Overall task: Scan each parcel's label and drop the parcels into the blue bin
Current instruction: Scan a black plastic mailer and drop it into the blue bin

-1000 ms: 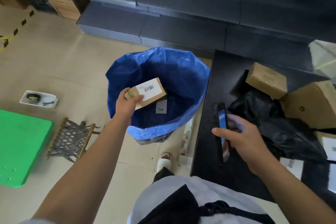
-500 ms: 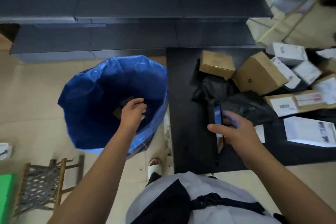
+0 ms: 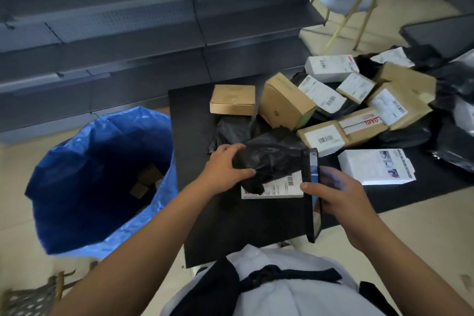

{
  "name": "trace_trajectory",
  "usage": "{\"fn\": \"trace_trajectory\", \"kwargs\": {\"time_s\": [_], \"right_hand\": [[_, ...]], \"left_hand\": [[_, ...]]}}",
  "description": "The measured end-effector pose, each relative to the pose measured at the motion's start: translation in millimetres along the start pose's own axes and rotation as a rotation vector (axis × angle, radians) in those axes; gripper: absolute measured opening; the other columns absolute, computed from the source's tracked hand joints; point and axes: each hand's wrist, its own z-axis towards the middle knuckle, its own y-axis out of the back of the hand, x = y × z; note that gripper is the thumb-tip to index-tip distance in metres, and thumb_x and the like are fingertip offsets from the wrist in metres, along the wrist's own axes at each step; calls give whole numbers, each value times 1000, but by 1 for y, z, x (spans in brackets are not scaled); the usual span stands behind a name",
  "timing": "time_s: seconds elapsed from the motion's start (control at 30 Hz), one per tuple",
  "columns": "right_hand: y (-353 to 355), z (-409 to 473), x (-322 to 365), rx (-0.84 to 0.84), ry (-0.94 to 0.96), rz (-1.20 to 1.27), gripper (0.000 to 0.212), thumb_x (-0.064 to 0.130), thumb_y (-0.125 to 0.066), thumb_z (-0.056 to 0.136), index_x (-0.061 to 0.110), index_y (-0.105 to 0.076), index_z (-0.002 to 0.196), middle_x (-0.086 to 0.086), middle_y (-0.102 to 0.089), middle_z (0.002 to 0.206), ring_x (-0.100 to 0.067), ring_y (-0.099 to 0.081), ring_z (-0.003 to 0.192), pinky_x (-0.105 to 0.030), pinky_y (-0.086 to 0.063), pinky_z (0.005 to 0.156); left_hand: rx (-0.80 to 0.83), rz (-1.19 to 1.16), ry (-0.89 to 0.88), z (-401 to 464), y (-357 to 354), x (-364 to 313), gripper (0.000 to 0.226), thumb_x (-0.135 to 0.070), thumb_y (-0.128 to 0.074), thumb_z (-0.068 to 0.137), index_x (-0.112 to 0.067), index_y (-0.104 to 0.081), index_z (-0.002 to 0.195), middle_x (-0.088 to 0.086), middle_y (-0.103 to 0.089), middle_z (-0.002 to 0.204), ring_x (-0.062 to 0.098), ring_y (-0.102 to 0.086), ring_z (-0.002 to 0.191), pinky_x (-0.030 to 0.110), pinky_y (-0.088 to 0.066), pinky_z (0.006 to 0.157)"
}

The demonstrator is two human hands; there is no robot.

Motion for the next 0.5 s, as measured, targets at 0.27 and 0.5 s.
{"fn": "trace_trajectory", "kwargs": {"time_s": [0.27,0.5], "right_hand": [[86,24,-28,113,-30,44,96,66,-81,51,29,-61,137,-2,-69,131,-30,-66,121,-59,-56,99],[128,40,-36,146,-43,32,87,49,-87,68,26,-55,145,-5,-61,140,-30,-58,127,-56,-51,106]], "left_hand": [[151,448,109,54,-32,-48,103,-62,-76,75,-43,-16,157,6,-13,166,33,-12,152,54,-11,121],[159,525,193,65,-37,-51,102,-55,-81,72,-47,-19,154,8,-28,159,37,-28,145,54,-21,118]]}}
